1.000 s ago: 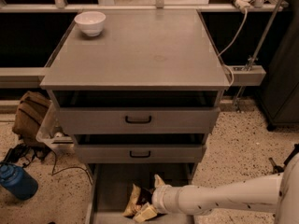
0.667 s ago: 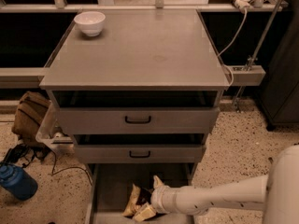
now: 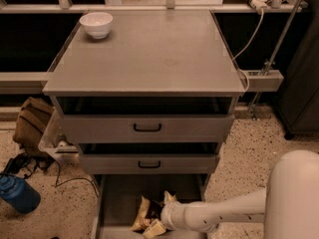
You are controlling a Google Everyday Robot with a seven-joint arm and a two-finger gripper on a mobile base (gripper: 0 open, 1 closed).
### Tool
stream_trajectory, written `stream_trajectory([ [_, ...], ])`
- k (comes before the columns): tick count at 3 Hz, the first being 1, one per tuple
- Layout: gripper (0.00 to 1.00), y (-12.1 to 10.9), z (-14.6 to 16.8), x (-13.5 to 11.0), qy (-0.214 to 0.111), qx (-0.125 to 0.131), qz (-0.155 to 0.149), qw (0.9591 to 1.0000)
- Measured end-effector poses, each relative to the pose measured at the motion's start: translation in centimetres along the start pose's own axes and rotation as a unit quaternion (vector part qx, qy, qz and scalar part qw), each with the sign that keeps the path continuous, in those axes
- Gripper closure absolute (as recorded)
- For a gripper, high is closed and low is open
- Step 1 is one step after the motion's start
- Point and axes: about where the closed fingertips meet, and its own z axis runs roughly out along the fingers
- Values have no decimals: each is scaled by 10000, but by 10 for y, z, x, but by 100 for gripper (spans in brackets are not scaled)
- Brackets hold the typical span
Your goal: Pick brown chip bag from bottom drawer and place on counter
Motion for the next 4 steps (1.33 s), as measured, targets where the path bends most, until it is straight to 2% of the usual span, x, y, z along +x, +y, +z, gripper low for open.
stream_trajectory([
  [1,0,-2,22,16,147,-3,82,9999],
  [3,0,-7,88,80,388,231,488,9978],
  [4,0,-2,109,102,459,396,531,9967],
])
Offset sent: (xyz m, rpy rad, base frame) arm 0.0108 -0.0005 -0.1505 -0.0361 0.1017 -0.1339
